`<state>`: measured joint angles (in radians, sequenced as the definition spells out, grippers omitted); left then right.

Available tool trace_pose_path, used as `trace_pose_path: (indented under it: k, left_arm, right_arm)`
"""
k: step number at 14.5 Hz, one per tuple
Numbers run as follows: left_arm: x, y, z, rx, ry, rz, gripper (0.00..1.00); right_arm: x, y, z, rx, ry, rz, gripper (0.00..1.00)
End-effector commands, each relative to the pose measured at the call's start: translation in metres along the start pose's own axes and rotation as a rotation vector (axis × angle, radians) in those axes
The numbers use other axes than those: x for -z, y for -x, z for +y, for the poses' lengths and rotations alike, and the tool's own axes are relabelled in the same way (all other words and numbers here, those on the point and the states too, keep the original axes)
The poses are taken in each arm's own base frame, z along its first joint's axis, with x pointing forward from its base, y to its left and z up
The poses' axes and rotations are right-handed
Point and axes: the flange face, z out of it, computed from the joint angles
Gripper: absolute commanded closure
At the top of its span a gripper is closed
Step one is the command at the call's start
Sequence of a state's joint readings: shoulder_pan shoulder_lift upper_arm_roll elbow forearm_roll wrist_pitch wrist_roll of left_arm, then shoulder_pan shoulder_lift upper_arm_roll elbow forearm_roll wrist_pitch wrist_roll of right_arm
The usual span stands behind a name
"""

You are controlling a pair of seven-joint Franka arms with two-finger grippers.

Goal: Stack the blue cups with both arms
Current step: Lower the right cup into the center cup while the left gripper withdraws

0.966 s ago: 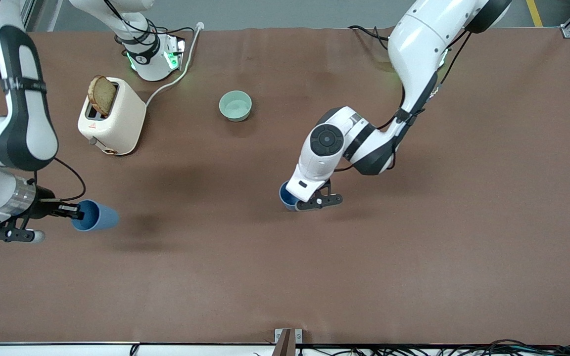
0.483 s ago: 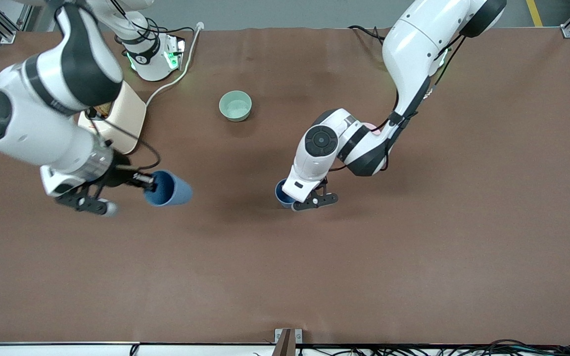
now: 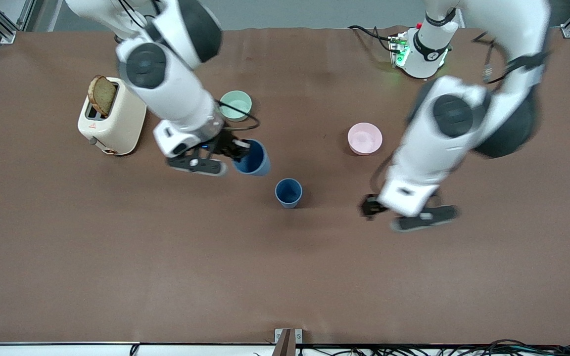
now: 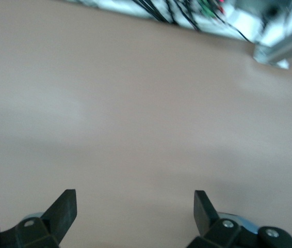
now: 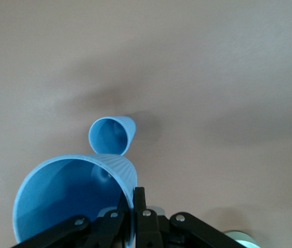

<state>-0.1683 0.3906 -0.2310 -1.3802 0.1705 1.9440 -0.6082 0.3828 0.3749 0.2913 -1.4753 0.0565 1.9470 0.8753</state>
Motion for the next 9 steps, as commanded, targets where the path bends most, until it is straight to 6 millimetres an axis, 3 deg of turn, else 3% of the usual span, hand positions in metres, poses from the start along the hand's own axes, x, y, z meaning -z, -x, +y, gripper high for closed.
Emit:
trace_pose_path:
  k: [1, 2, 4, 9]
  left_arm:
    - [0.046, -0.015, -0.082, -0.034, -0.037, 0.002, 0.00]
    - [0.066, -0.016, -0.100, -0.037, -0.048, 0.007, 0.00]
    - [0.103, -0.007, -0.126, -0.043, -0.075, -0.004, 0.00]
    - [0.154, 0.024, -0.159, -0.102, -0.058, -0.101, 0.00]
  right_arm:
    - [-0.055, 0.003, -0.030, -0.028, 0.001, 0.020, 0.99]
    - [-0.074, 0.007, -0.035, -0.003, 0.028, 0.024, 0.99]
    - [-0.085, 0.011, -0.038, 0.013, 0.056, 0.042, 0.99]
    - [-0.110, 0.011, -0.045, 0.052, 0.061, 0.084, 0.99]
